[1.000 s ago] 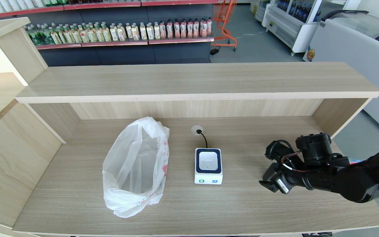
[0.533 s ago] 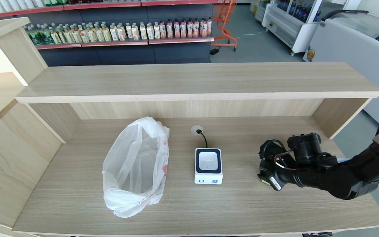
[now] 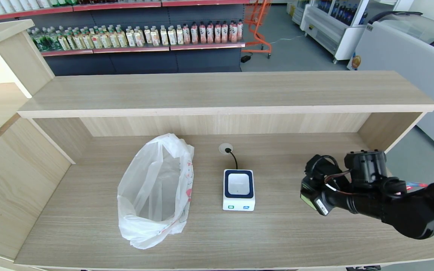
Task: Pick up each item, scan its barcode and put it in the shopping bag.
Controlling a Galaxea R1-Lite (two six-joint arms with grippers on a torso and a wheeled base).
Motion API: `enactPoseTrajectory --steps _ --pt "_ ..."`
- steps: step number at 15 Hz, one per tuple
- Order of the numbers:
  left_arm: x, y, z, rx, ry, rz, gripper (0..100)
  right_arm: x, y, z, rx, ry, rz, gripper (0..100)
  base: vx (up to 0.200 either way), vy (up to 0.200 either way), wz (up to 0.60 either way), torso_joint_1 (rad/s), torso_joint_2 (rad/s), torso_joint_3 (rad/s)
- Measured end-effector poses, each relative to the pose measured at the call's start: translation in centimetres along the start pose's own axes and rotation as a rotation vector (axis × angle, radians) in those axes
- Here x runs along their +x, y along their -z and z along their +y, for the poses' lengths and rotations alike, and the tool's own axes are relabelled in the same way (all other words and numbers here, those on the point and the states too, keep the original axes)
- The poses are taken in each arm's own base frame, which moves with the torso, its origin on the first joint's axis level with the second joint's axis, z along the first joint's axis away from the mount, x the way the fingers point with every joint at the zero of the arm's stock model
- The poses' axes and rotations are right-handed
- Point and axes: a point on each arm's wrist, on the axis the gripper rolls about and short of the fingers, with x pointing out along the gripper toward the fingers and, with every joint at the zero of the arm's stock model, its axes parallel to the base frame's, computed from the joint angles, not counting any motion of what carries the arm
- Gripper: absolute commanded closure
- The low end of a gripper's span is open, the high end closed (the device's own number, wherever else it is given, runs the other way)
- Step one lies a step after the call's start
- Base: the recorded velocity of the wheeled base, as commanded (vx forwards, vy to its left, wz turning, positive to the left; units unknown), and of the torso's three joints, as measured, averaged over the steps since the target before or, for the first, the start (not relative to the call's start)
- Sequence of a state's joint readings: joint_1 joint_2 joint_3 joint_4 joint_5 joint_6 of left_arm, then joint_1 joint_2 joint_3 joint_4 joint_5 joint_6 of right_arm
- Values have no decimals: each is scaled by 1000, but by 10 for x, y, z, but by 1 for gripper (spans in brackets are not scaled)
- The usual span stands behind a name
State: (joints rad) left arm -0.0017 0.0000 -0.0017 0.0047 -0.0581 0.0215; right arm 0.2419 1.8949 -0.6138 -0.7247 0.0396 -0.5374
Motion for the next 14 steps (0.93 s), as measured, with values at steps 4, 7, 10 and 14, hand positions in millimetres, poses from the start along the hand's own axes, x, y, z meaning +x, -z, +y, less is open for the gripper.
enactPoseTrajectory --steps 4,7,10,14 --pt "0 0 0 0 0 0 0 -74 -2 -23 -89 158 -93 100 0 0 0 0 0 0" --pt "0 0 0 0 0 0 0 -118 -11 -33 -476 277 -185 100 0 0 0 0 0 0" --pt "0 0 0 0 0 0 0 -136 -19 -26 -1039 169 -508 100 0 0 0 0 0 0" --pt "0 0 0 0 0 0 0 -134 -13 -9 -1732 151 -820 100 0 0 0 0 0 0"
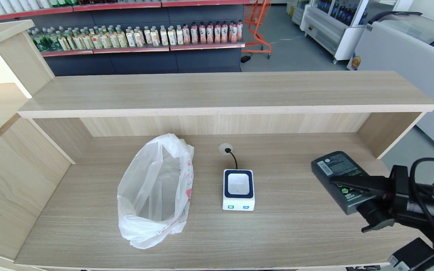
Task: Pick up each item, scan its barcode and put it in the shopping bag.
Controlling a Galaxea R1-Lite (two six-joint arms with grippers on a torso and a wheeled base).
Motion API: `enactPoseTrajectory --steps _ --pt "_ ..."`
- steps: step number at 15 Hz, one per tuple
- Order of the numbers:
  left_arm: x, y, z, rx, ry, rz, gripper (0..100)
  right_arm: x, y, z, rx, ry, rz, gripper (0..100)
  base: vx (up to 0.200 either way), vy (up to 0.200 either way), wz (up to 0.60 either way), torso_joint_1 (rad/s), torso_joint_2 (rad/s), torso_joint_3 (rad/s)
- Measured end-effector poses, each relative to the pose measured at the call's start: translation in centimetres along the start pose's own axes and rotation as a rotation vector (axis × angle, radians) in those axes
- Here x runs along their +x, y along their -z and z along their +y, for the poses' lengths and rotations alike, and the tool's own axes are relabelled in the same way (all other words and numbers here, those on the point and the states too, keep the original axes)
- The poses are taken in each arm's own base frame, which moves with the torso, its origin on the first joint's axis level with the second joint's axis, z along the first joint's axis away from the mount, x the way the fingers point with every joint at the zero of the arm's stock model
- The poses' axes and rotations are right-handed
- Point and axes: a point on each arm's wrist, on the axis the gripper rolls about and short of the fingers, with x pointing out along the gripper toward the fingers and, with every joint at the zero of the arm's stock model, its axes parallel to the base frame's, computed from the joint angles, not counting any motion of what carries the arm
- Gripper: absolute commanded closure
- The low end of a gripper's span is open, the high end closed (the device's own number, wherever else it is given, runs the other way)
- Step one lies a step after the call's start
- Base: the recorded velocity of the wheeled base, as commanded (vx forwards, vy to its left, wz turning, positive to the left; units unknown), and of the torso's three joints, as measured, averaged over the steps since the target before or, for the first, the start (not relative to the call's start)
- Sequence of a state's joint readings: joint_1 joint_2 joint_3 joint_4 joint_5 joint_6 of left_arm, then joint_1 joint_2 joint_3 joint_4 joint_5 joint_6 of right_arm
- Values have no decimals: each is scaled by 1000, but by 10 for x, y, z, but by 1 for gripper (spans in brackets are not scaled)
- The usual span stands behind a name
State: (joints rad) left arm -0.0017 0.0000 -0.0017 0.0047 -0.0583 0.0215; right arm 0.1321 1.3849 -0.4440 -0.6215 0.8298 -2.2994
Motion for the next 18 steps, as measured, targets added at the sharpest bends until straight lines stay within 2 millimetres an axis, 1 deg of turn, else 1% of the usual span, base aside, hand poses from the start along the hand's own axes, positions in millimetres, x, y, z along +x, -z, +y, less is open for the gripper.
enactPoseTrajectory --steps 2,5,8,11,14,16,18 --pt "0 0 0 0 0 0 0 15 -13 -3 -171 78 -150 100 0 0 0 0 0 0" --pt "0 0 0 0 0 0 0 34 -26 -3 -267 141 -273 100 0 0 0 0 0 0" --pt "0 0 0 0 0 0 0 61 -40 -2 -288 226 -428 100 0 0 0 0 0 0" --pt "0 0 0 0 0 0 0 85 -50 -2 -306 306 -524 100 0 0 0 0 0 0" --pt "0 0 0 0 0 0 0 108 -58 -9 -340 387 -591 100 0 0 0 0 0 0" --pt "0 0 0 0 0 0 0 113 -60 -7 -346 391 -603 100 0 0 0 0 0 0" --pt "0 0 0 0 0 0 0 110 -55 0 -333 366 -582 100 0 0 0 0 0 0"
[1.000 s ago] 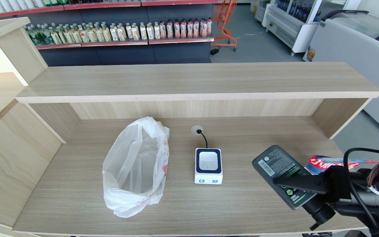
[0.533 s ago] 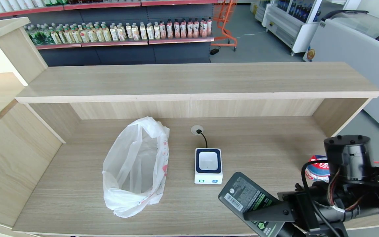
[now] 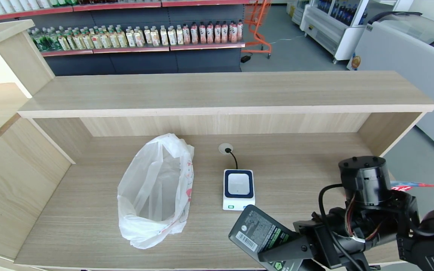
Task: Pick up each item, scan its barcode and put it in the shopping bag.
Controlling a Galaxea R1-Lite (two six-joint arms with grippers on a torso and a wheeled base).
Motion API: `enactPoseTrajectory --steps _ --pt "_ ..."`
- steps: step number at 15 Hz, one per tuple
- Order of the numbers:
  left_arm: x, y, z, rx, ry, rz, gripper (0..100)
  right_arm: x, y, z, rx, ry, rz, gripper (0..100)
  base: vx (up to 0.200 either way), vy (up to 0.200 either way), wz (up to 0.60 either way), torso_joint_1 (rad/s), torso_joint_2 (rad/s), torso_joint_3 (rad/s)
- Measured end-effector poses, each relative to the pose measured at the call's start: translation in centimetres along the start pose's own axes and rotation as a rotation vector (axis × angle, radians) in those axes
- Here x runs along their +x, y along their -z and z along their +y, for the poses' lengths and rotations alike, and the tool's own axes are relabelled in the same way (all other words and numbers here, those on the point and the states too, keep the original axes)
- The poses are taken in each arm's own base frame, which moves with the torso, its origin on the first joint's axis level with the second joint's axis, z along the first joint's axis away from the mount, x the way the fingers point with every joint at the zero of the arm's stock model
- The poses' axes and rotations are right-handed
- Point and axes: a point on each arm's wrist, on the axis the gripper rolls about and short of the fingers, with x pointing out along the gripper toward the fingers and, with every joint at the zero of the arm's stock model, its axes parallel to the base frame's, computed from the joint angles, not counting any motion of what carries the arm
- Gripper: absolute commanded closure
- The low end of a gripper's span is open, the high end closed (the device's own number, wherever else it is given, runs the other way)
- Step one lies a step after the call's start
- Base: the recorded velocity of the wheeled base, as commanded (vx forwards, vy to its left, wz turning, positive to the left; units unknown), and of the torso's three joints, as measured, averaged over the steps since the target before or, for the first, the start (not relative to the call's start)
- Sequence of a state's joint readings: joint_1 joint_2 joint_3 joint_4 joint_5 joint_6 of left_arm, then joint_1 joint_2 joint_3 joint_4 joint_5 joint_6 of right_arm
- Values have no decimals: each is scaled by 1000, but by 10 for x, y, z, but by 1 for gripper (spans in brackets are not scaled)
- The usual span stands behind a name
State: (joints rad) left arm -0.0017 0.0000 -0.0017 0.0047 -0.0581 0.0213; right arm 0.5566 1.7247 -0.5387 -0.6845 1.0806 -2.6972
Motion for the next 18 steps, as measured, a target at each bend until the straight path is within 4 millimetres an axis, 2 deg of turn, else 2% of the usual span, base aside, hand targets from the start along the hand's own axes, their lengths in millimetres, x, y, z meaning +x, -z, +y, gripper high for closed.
enactPoseTrajectory --steps 14,16,18 --pt "0 0 0 0 0 0 0 -4 -5 5 29 -18 3 100 0 0 0 0 0 0" --pt "0 0 0 0 0 0 0 -6 -7 -2 82 -15 6 100 0 0 0 0 0 0" --pt "0 0 0 0 0 0 0 -11 -4 -16 206 -13 34 100 0 0 0 0 0 0"
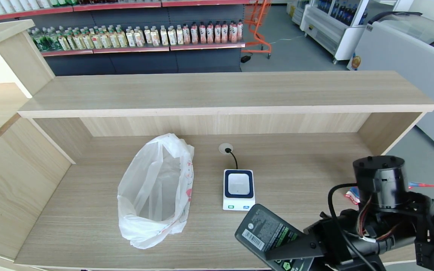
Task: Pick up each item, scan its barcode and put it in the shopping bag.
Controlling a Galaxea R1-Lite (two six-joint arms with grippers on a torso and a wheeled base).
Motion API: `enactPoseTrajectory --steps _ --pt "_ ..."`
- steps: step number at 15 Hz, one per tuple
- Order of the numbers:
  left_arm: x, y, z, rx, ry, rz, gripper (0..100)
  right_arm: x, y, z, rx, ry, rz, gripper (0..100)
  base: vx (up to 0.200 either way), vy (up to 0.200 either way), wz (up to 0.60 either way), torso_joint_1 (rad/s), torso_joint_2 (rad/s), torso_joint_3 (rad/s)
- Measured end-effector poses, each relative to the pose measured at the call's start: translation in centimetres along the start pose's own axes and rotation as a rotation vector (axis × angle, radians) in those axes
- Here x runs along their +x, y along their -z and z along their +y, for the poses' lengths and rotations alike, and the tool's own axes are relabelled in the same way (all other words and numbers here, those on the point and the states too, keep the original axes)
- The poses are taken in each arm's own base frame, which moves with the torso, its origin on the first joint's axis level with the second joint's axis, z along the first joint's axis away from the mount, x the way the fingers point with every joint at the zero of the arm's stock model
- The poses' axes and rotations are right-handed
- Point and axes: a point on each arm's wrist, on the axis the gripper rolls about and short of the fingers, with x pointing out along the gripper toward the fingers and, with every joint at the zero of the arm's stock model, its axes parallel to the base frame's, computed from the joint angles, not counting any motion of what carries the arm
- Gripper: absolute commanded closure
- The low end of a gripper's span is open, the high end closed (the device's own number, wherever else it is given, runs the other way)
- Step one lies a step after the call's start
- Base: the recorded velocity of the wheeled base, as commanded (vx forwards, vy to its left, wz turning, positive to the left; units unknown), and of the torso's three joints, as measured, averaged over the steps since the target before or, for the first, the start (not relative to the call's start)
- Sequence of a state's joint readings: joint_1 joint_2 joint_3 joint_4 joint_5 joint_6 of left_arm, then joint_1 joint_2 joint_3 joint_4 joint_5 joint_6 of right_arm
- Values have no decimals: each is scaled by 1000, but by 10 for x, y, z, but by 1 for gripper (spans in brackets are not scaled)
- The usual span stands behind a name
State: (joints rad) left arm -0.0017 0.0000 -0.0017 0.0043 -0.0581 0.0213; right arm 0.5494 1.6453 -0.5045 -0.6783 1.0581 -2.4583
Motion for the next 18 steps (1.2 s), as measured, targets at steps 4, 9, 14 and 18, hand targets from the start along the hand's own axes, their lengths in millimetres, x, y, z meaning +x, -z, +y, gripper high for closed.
enactPoseTrajectory --steps 4,9,14,18 --pt "0 0 0 0 0 0 0 -52 2 -47 461 -81 472 100 0 0 0 0 0 0" --pt "0 0 0 0 0 0 0 -100 -6 -71 1159 253 927 100 0 0 0 0 0 0" --pt "0 0 0 0 0 0 0 -110 17 -64 1837 701 964 100 0 0 0 0 0 0" --pt "0 0 0 0 0 0 0 -80 58 -24 2334 938 1013 100 0 0 0 0 0 0"
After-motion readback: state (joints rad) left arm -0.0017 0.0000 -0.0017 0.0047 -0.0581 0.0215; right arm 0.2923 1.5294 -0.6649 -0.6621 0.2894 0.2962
